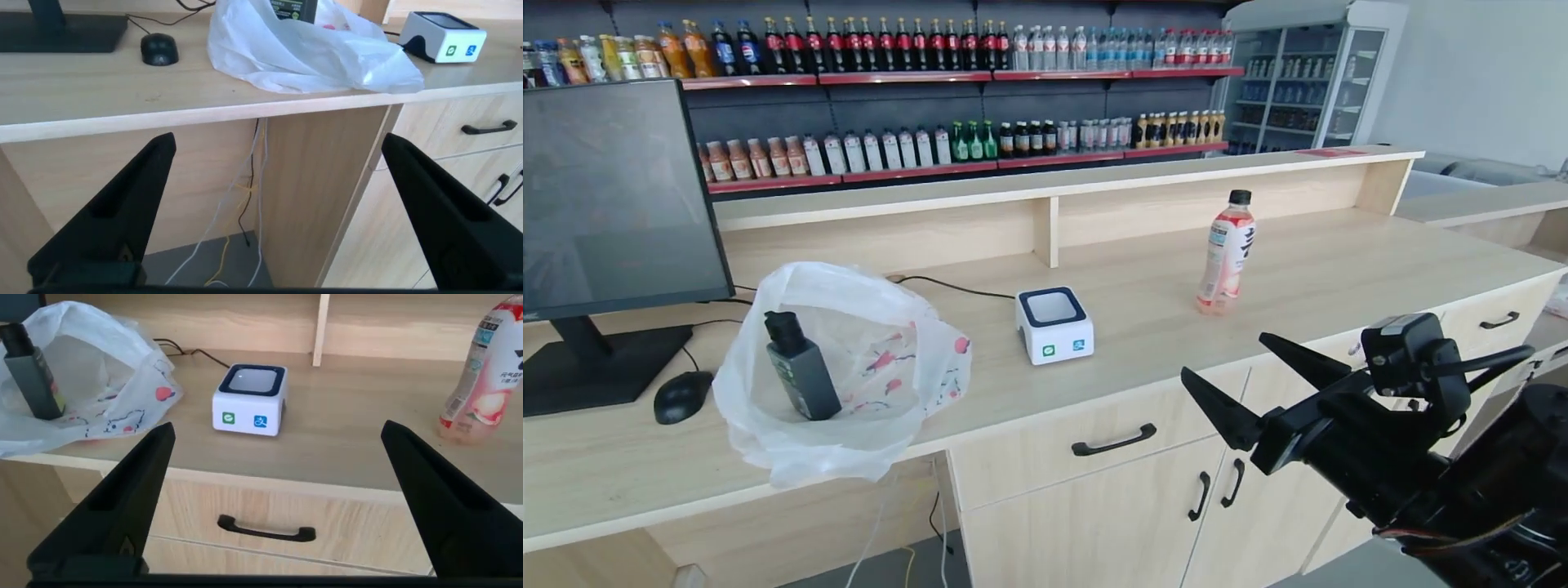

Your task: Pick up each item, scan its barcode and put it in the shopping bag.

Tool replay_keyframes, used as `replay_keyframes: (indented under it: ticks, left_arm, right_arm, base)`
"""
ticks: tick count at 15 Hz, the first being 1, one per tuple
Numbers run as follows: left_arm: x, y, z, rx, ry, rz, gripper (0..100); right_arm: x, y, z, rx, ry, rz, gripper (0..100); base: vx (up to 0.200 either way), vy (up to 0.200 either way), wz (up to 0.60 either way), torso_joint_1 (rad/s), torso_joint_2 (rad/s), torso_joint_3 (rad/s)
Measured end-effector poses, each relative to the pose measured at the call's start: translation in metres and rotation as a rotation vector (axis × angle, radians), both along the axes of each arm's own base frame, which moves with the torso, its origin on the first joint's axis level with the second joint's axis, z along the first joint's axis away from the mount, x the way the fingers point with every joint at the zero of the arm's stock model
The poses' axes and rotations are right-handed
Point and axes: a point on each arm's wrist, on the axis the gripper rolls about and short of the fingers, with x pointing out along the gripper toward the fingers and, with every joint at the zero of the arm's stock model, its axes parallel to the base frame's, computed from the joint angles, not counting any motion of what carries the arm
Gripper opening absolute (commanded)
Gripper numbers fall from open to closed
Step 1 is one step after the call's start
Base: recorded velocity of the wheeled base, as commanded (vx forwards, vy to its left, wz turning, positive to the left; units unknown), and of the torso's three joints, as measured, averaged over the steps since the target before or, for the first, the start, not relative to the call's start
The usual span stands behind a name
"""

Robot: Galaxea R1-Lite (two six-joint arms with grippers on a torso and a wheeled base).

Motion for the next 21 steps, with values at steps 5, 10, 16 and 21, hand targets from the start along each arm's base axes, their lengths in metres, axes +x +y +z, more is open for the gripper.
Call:
replay_keyframes:
  ticks: [5,10,16,21]
  left_arm:
    - [0.0,0.0,0.0,-0.002,0.0,0.0,100]
    - [0.0,0.0,0.0,-0.001,0.0,0.0,100]
    - [0.0,0.0,0.0,-0.002,0.0,0.0,100]
    - [0.0,0.0,0.0,-0.003,0.0,0.0,100]
  right_arm:
    - [0.0001,0.0005,-0.002,-0.006,0.008,0.003,100]
    - [0.0,0.0003,-0.0034,-0.009,0.014,0.002,100]
    - [0.0012,0.003,-0.0036,-0.009,0.013,0.009,100]
    - [0.0015,0.0035,-0.008,-0.02,0.029,0.01,100]
  base:
    - [0.0,-0.2,0.12,0.003,0.0,0.002]
    - [0.0,-0.2,0.0,0.003,0.0,0.006]
    - [0.0,-0.2,0.1,0.002,0.0,0.002]
    - [0.0,-0.2,0.36,0.003,0.0,0.002]
